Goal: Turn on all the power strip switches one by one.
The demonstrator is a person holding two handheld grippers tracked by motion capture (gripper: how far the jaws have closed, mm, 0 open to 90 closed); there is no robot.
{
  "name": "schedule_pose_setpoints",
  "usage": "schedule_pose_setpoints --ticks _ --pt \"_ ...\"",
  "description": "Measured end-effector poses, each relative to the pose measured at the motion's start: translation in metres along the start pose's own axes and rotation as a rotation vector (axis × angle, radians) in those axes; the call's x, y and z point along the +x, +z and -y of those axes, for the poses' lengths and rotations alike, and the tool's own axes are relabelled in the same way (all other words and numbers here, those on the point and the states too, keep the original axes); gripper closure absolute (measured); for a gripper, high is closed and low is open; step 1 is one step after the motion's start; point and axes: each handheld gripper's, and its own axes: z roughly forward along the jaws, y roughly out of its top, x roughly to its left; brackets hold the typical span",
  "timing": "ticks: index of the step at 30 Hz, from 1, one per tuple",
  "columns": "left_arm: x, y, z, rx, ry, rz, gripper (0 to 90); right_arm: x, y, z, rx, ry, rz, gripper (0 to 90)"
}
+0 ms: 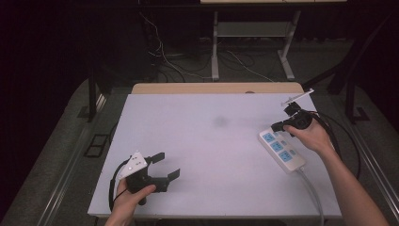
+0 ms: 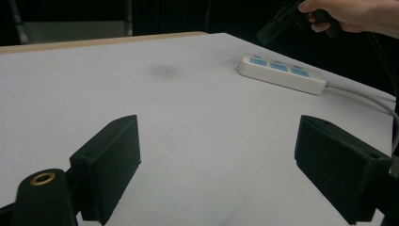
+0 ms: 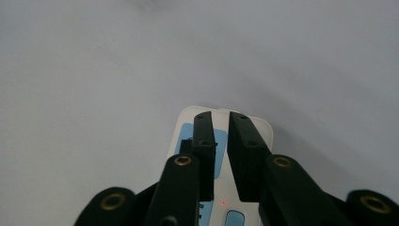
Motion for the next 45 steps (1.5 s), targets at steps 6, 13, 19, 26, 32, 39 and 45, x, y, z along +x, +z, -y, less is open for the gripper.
schedule_pose_setpoints --ticks 6,13,19,26,32,39,45 --pt "-0.001 0.001 0.000 0.001 0.002 0.003 13.1 0.005 -0.012 0.004 -0.055 0.040 0.005 59.7" --pt "-0.001 0.001 0.000 0.000 0.003 0.004 13.1 0.015 -0.028 0.016 -0.113 0.079 0.005 40.9" --pt "-0.001 0.002 0.000 0.000 0.001 0.005 13.1 0.021 -0.038 0.027 -0.159 0.120 -0.009 19.1" --pt "-0.001 0.002 0.000 0.000 -0.001 0.005 13.1 0.033 -0.045 0.048 -0.235 0.115 0.027 9.1" --pt "-0.001 0.002 0.000 0.003 -0.001 0.004 13.1 0.043 -0.050 0.069 -0.327 0.121 0.040 9.1" --pt "-0.001 0.002 0.000 -0.001 -0.003 0.004 13.1 0.049 -0.053 0.091 -0.383 0.131 0.015 9.1" --pt "0.000 0.002 0.000 -0.001 -0.005 0.003 13.1 0.052 -0.052 0.106 -0.408 0.137 -0.002 9.1"
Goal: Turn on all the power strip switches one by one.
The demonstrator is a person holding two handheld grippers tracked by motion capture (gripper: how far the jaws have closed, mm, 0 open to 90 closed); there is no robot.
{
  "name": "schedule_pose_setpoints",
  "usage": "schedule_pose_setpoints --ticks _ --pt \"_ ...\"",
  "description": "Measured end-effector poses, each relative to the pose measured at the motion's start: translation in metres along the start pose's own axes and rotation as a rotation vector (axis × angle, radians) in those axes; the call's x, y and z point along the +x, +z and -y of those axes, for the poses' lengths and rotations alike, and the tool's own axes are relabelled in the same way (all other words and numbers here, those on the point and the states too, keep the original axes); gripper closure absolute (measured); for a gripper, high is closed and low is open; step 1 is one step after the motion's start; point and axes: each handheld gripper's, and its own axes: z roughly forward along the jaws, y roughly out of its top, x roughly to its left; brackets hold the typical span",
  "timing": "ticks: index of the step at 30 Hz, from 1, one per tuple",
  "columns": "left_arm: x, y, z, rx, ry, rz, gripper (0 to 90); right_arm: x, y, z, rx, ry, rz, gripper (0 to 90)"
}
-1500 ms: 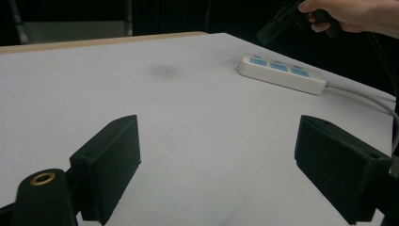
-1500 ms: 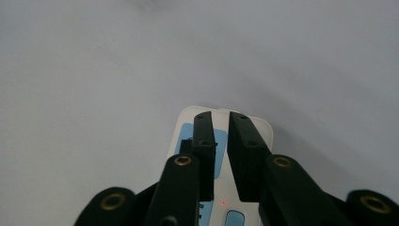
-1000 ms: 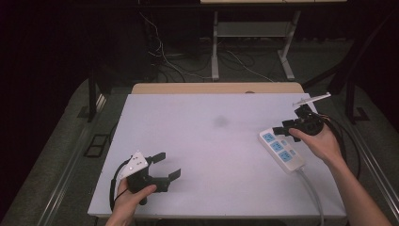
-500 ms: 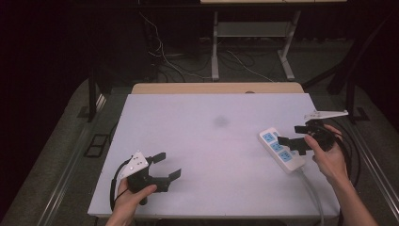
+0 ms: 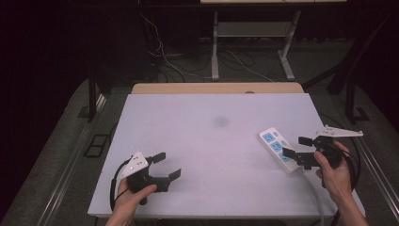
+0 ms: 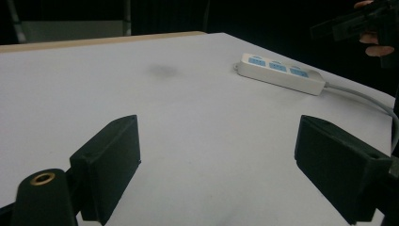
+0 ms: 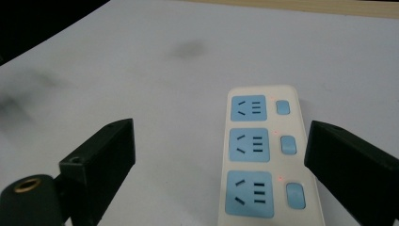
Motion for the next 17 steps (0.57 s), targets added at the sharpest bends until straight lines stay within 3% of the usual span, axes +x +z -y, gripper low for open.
schedule_pose_setpoints --ticks 17 --pt "0.002 -0.001 0.000 0.001 -0.002 -0.002 13.1 0.022 -0.001 0.026 -0.035 -0.063 -0.040 9.2"
